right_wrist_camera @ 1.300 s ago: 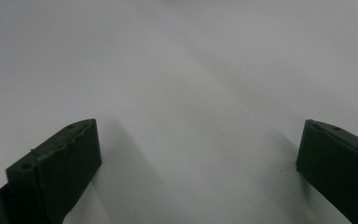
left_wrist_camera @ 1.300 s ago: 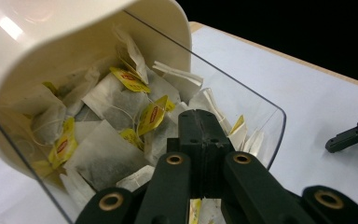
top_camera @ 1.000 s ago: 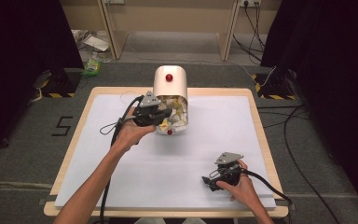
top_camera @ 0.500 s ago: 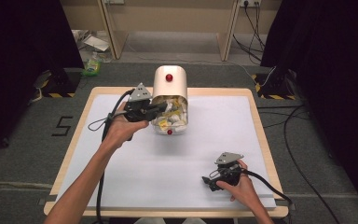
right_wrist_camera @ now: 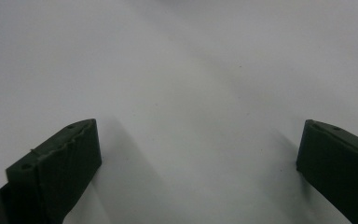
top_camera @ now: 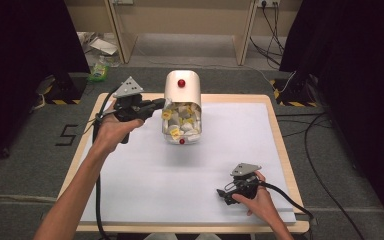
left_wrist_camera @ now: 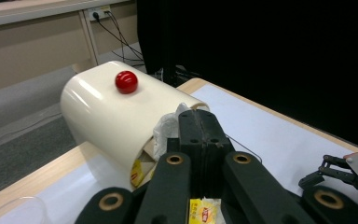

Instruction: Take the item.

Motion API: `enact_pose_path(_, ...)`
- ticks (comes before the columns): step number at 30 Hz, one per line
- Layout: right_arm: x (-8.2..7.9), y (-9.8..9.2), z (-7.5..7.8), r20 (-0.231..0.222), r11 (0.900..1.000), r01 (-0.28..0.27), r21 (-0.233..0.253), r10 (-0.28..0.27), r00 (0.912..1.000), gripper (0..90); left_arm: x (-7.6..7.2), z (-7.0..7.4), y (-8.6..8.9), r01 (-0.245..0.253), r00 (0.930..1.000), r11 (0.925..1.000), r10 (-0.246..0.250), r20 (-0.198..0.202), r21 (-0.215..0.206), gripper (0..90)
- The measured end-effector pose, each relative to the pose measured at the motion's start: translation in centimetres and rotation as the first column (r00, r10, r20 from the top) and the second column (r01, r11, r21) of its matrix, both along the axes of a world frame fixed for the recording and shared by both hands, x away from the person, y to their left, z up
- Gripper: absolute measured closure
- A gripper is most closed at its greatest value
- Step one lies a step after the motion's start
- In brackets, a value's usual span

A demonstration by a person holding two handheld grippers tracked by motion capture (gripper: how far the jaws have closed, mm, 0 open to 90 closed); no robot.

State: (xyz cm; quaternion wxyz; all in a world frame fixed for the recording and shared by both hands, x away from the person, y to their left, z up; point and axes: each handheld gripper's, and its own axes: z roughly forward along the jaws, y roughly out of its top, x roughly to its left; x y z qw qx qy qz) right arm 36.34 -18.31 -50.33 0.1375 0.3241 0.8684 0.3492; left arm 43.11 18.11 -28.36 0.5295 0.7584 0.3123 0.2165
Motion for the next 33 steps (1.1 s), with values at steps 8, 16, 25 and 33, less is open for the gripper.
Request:
enact_pose_path(8, 0.0, 0.0, 0.0, 0.001, 1.0, -0.001, -0.001, 0.001, 1.0, 0.4, -0.1, 0.5, 2.2, -0.034, 0.9994, 0.9993, 0.034, -0.001, -0.017, 89.4)
enact_pose_path(16, 0.0, 0.0, 0.0, 0.001, 1.0, 0.0, -0.001, 0.0, 1.0, 0.4, 0.5, 0.0, 4.6, -0.096, 0.9954, 0.9952, 0.096, -0.002, -0.02, 89.4)
enact_pose_path(25, 0.0, 0.0, 0.0, 0.002, 1.0, 0.0, -0.001, 0.0, 1.0, 0.4, 2.1, -1.8, 6.0, -0.163, 0.9864, 0.9862, 0.163, -0.02, -0.027, 89.4)
enact_pose_path(33, 0.0, 0.0, 0.0, 0.001, 1.0, 0.0, -0.001, 0.0, 1.0, 0.4, 4.2, -3.6, 6.8, -0.219, 0.9757, 0.975, 0.218, -0.019, -0.04, 89.4)
